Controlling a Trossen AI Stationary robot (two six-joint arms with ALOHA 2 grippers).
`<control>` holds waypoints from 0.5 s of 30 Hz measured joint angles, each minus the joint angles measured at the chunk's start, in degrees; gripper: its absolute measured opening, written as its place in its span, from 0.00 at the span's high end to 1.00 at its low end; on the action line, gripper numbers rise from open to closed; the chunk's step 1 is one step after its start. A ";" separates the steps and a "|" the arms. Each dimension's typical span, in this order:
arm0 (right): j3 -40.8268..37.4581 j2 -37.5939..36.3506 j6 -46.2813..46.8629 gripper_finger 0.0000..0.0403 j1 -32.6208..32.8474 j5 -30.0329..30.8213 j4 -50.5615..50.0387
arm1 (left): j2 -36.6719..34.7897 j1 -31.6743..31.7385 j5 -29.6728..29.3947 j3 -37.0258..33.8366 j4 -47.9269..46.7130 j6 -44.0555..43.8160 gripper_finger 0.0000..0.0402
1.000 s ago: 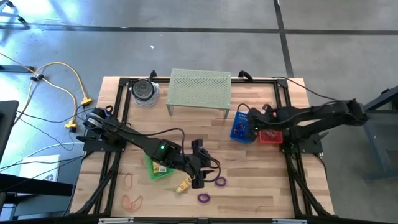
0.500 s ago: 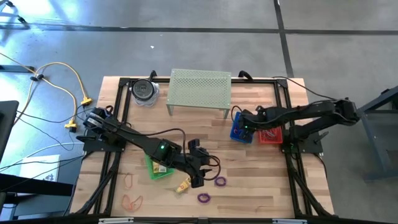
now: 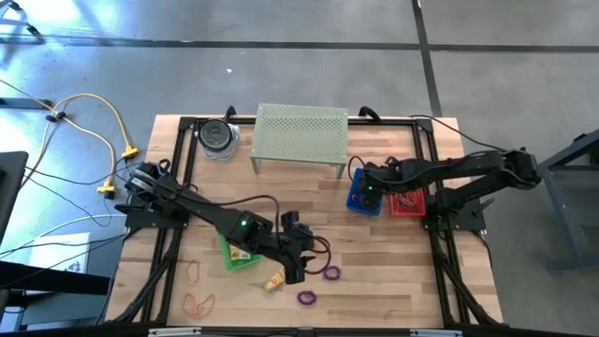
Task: Pick & Place Office Desk Supplies
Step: Put the orange rubber band into the red bin
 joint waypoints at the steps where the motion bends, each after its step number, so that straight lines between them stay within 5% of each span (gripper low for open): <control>1: 0.00 -0.34 -0.03 0.53 0.02 -0.33 0.10 | 0.00 -0.02 -0.01 0.00 -0.12 0.00 0.47; 15: 4.05 -12.65 -6.52 0.54 8.38 -1.05 5.67 | 0.00 -0.15 -0.02 -0.04 -2.72 0.01 0.47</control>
